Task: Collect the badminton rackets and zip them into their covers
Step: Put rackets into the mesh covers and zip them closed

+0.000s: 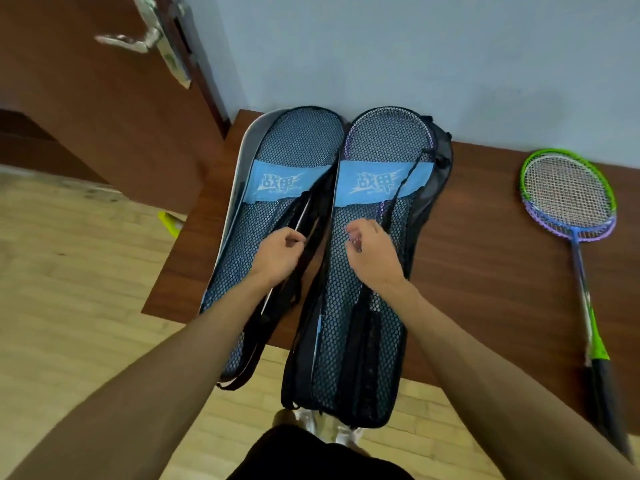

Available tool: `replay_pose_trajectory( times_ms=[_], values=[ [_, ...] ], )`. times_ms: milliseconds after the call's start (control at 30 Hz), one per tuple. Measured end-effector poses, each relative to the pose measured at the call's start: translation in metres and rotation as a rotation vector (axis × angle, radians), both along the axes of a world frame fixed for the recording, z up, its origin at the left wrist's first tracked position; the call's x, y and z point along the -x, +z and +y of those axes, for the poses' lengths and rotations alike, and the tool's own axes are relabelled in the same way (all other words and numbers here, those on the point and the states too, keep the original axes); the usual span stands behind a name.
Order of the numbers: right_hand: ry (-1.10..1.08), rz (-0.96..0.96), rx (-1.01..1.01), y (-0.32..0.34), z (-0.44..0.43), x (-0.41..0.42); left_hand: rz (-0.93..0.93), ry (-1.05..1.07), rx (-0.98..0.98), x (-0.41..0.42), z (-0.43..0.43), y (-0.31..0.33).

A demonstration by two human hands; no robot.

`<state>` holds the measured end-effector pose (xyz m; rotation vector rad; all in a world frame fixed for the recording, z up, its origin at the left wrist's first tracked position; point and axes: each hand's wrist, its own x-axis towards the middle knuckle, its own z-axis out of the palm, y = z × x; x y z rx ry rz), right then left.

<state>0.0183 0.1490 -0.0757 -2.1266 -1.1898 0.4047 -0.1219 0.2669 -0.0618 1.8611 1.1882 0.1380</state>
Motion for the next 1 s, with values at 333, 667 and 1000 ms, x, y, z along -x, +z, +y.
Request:
replay_pose_trajectory(
  times_ms=[333,667,1000],
  values=[
    [0.111,0.276,0.425,-0.026,0.076,0.062,0.366,-0.196,-0.299,0.090,0.061,-0.051],
    [-0.429,0.601,0.496,-0.062,0.131,0.092,0.238,0.077,0.001,0.102,0.104,-0.079],
    [-0.362,0.459,0.463,-0.028,0.131,0.095,0.238,0.097,0.050,0.107,0.122,-0.060]
  ],
)
